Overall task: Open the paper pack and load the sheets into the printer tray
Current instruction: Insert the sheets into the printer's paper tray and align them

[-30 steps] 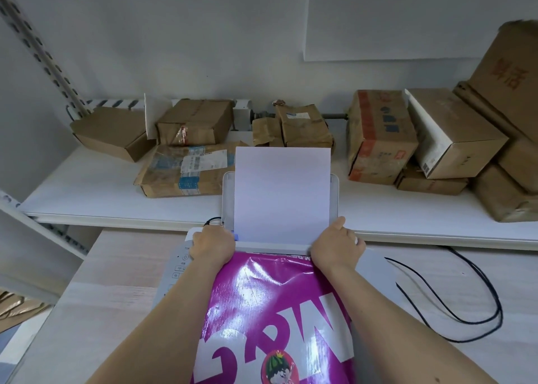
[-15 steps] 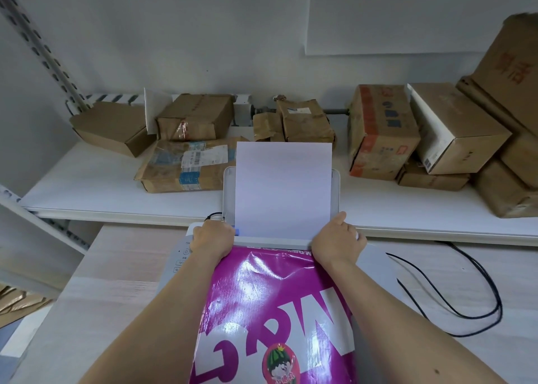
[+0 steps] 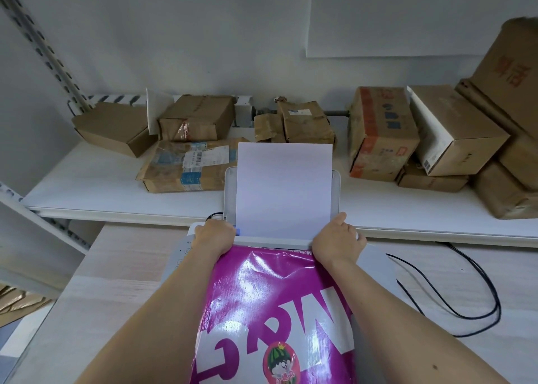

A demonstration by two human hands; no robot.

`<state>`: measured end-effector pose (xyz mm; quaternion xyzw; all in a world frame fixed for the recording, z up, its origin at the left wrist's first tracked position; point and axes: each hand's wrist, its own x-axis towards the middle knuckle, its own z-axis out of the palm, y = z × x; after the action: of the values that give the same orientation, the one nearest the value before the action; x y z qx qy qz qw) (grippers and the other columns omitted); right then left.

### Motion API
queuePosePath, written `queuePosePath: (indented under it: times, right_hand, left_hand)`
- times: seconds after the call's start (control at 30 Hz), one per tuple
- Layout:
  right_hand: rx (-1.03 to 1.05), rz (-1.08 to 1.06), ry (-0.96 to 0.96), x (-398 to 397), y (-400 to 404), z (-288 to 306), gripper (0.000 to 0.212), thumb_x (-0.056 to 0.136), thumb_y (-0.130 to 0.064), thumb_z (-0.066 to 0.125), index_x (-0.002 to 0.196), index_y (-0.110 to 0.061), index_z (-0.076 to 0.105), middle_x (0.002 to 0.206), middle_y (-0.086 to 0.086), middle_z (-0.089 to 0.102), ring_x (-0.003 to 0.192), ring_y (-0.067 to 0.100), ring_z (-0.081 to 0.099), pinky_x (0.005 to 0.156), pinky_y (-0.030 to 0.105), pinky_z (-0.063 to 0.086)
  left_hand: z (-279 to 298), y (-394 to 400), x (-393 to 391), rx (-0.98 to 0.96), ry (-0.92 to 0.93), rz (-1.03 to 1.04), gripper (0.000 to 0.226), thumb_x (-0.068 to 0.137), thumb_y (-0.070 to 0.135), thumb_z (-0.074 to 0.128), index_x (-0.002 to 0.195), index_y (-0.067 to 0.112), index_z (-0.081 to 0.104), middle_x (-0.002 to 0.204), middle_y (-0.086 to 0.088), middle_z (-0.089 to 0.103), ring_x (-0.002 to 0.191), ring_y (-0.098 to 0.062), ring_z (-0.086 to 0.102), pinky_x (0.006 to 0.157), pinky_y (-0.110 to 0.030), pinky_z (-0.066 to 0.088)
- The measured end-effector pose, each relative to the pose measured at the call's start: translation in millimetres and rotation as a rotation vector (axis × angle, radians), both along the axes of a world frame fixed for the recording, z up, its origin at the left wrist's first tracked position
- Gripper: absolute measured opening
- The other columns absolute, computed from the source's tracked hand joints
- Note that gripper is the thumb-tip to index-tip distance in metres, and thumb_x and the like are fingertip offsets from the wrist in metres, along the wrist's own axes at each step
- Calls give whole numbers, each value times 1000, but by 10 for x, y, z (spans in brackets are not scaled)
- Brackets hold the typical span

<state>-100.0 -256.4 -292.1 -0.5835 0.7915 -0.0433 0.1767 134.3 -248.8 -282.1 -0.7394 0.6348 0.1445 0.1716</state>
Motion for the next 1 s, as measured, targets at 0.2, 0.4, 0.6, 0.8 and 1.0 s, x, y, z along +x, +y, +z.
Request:
queuePosePath:
  times: [0.2,0.4,0.6,0.8,1.0]
  right_hand:
    - [4,-12,-11,-17,-21,3,74,79,-17,50,145,-3,19,134,9,54,131,26,42,112,44,26]
    - [20,-21,-29,-53,-50,17,62,79,-15,48,137,-5,31,127,9,59,127,27,47,110,43,30]
    - [51,-31,-69,-71,-93,61,54,79,-16,47,131,-7,36,124,12,60,122,30,49,106,43,33]
    - [76,-30,-90,-100,-100,158,45,84,-15,44,128,-5,40,127,14,57,124,31,47,105,43,36]
    - [48,-27,-110,-116,-68,228,33,85,-14,44,117,-6,46,124,13,59,119,32,50,97,40,42]
  left_hand:
    - [15,-24,3,-3,100,99,49,94,6,31,118,34,63,125,-2,61,117,-24,54,90,-36,42]
    - [-13,-58,-31,20,194,284,28,89,13,37,97,13,64,109,-3,64,95,-24,54,85,-33,38]
    - [-20,-67,-42,-50,323,506,20,89,15,40,87,13,61,120,-8,63,110,-28,59,87,-34,42]
    - [48,-57,-61,-102,459,596,38,90,19,42,118,5,63,121,-16,65,113,-34,60,96,-42,50]
    - [181,48,-201,-146,518,540,33,92,4,39,114,-1,64,119,-16,64,112,-32,60,91,-38,50]
